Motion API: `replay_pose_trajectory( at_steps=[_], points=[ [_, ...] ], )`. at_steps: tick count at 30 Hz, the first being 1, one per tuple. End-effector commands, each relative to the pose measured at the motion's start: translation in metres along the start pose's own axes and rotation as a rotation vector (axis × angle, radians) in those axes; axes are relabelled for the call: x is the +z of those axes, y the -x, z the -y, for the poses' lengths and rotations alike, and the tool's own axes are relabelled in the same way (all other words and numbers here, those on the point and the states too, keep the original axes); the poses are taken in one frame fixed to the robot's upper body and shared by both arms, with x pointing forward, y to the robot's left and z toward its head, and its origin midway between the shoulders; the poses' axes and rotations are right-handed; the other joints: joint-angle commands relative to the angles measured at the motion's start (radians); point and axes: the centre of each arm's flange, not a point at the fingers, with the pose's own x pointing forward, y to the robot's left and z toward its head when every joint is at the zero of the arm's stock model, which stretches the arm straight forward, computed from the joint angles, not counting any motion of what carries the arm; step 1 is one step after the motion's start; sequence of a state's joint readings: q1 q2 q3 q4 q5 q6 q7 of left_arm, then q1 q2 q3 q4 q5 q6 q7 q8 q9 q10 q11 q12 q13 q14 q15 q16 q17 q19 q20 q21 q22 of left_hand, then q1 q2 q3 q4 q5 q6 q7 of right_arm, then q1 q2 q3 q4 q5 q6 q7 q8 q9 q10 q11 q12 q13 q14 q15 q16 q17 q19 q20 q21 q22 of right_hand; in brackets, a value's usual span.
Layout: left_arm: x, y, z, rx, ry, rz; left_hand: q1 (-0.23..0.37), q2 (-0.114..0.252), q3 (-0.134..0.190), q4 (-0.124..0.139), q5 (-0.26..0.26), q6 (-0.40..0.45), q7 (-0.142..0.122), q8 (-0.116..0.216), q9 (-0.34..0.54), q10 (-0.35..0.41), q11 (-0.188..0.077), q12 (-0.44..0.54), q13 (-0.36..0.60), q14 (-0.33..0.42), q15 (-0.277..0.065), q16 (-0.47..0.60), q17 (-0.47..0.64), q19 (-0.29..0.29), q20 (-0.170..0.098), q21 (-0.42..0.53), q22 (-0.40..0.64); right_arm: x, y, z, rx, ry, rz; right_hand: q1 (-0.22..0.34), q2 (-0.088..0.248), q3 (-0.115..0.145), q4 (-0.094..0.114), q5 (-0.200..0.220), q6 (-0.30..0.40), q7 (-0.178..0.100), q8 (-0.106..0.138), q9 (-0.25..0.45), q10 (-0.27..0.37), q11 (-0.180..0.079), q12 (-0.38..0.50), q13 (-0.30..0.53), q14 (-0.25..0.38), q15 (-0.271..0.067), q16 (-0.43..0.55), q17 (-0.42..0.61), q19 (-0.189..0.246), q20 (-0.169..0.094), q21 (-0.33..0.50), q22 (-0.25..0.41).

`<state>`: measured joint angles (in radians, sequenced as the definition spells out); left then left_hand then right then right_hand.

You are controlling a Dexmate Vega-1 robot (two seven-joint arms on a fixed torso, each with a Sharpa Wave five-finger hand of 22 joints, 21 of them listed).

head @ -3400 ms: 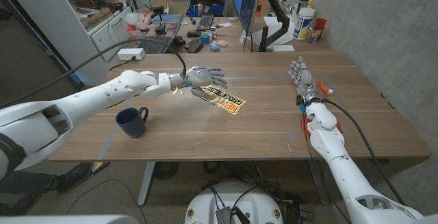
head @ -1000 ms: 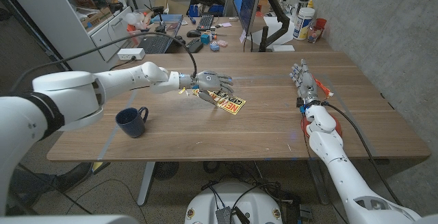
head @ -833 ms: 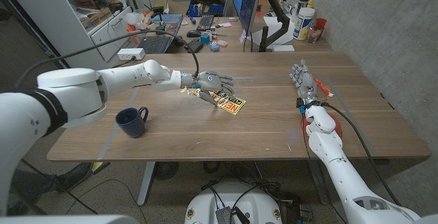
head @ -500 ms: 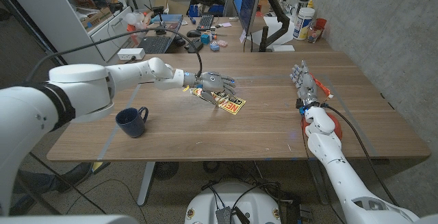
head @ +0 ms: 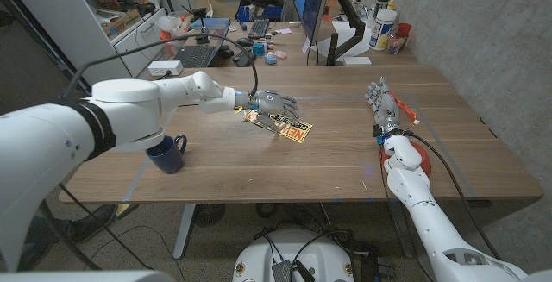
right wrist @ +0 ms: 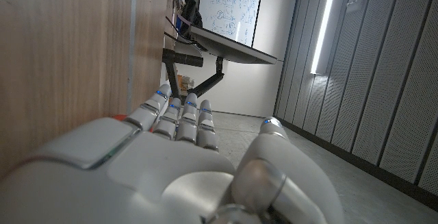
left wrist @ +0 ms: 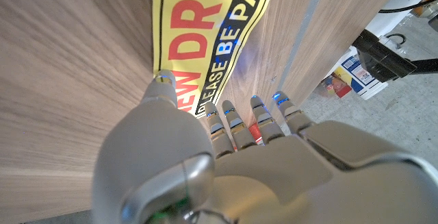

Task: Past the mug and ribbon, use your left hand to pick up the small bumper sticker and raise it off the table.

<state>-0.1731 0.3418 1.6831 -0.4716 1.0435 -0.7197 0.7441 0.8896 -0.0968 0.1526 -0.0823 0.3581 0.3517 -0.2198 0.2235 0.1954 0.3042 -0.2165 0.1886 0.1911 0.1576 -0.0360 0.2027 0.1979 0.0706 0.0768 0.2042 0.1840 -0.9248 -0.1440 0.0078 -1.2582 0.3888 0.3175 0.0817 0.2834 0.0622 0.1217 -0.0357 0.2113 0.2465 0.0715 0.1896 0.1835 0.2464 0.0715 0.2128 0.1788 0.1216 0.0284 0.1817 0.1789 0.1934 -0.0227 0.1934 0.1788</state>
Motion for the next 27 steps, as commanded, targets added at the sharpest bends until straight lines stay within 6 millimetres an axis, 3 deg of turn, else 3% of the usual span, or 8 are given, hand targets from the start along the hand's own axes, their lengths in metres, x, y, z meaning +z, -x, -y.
replay_pose_trajectory(
  at_steps=[1, 3, 4, 7, 8, 10, 14, 27],
  points=[
    [0.0012, -0.0077, 0.0109, -0.056, 0.072, -0.053, -0.028, -0.007, -0.024, 0.011, -0.003, 0.024, 0.001, 0.010, 0.005, 0.038, 0.002, 0.015, 0.002, 0.032, -0.121, 0.010, 0.001, 0.005, 0.000, 0.001, 0.001, 0.0043, -0.0003, 0.0030, -0.007, 0.001, 0.006, -0.003, -0.007, -0.002, -0.002, 0.009, 0.005, -0.002, 0.004, 0.005, 0.008, 0.000, -0.001, 0.006, 0.011, 0.004, 0.004, 0.002, 0.002, 0.005, 0.006, 0.004],
    [0.0027, -0.0089, 0.0117, -0.051, 0.084, -0.059, -0.014, -0.004, -0.039, 0.010, 0.007, 0.101, 0.001, 0.040, 0.009, 0.111, 0.001, 0.029, 0.001, 0.070, -0.144, 0.015, -0.003, 0.015, -0.002, 0.004, 0.000, 0.0054, -0.0005, 0.0038, -0.008, 0.002, 0.010, -0.003, -0.007, -0.003, -0.002, 0.009, 0.005, -0.002, 0.004, 0.005, 0.007, -0.001, -0.001, 0.006, 0.011, 0.005, 0.004, 0.002, 0.002, 0.006, 0.006, 0.004],
    [0.0033, -0.0095, 0.0120, -0.049, 0.087, -0.060, 0.010, 0.009, -0.044, 0.005, 0.014, 0.177, 0.001, 0.066, 0.010, 0.185, 0.000, 0.037, 0.001, 0.103, -0.159, 0.016, -0.007, 0.018, -0.006, 0.002, -0.001, 0.0061, -0.0007, 0.0043, -0.008, 0.003, 0.011, -0.003, -0.007, -0.003, -0.002, 0.009, 0.004, -0.003, 0.004, 0.005, 0.007, -0.001, -0.002, 0.006, 0.011, 0.005, 0.003, 0.002, 0.002, 0.006, 0.006, 0.004],
    [0.0046, -0.0109, 0.0115, -0.040, 0.095, -0.062, 0.058, 0.031, -0.052, -0.004, 0.021, 0.310, 0.000, 0.108, 0.010, 0.295, 0.001, 0.038, -0.001, 0.152, -0.167, 0.012, -0.010, 0.035, -0.013, 0.002, -0.003, 0.0073, -0.0012, 0.0052, -0.010, 0.002, 0.016, -0.003, -0.007, -0.003, -0.002, 0.009, 0.003, -0.005, 0.004, 0.005, 0.009, -0.001, -0.001, 0.006, 0.012, 0.005, 0.004, 0.002, 0.002, 0.008, 0.006, 0.004],
    [0.0049, -0.0113, 0.0111, -0.036, 0.099, -0.063, 0.082, 0.041, -0.058, -0.007, 0.020, 0.394, 0.000, 0.134, 0.010, 0.371, 0.001, 0.041, -0.001, 0.193, -0.167, 0.014, -0.010, 0.052, -0.022, 0.004, -0.004, 0.0077, -0.0014, 0.0053, -0.010, 0.003, 0.018, -0.003, -0.007, -0.003, -0.002, 0.009, 0.004, -0.004, 0.004, 0.005, 0.009, -0.001, -0.001, 0.006, 0.013, 0.005, 0.004, 0.002, 0.003, 0.008, 0.006, 0.004],
    [0.0052, -0.0119, 0.0102, -0.030, 0.099, -0.063, 0.109, 0.050, -0.068, -0.009, 0.015, 0.474, 0.001, 0.149, 0.005, 0.450, 0.001, 0.032, -0.002, 0.241, -0.168, 0.013, -0.010, 0.066, -0.026, 0.001, -0.004, 0.0082, -0.0016, 0.0052, -0.011, 0.001, 0.021, -0.003, -0.007, -0.003, -0.002, 0.009, 0.004, -0.005, 0.004, 0.005, 0.008, -0.001, -0.001, 0.006, 0.014, 0.007, 0.004, 0.002, 0.002, 0.010, 0.006, 0.004],
    [0.0062, -0.0129, 0.0084, -0.017, 0.103, -0.059, 0.118, 0.056, -0.074, -0.007, 0.011, 0.504, 0.001, 0.150, 0.003, 0.490, 0.002, 0.030, -0.001, 0.271, -0.169, 0.015, -0.009, 0.083, -0.038, 0.004, -0.005, 0.0086, -0.0020, 0.0042, -0.011, 0.000, 0.026, -0.004, -0.007, -0.003, -0.002, 0.009, 0.004, -0.005, 0.004, 0.005, 0.008, -0.001, -0.001, 0.006, 0.015, 0.008, 0.005, 0.002, 0.002, 0.012, 0.006, 0.004],
    [0.0095, -0.0091, 0.0077, 0.035, 0.131, -0.062, 0.169, 0.087, -0.064, -0.016, 0.002, 0.566, 0.001, 0.157, 0.001, 0.550, 0.001, 0.024, -0.001, 0.341, -0.171, 0.021, -0.009, 0.126, -0.034, 0.008, -0.006, 0.0101, -0.0033, -0.0002, -0.005, 0.006, 0.026, -0.005, -0.007, -0.005, -0.002, 0.010, 0.005, -0.007, 0.005, 0.005, 0.009, -0.003, -0.001, 0.006, 0.017, 0.008, 0.005, 0.002, 0.002, 0.016, 0.006, 0.004]
  ],
)
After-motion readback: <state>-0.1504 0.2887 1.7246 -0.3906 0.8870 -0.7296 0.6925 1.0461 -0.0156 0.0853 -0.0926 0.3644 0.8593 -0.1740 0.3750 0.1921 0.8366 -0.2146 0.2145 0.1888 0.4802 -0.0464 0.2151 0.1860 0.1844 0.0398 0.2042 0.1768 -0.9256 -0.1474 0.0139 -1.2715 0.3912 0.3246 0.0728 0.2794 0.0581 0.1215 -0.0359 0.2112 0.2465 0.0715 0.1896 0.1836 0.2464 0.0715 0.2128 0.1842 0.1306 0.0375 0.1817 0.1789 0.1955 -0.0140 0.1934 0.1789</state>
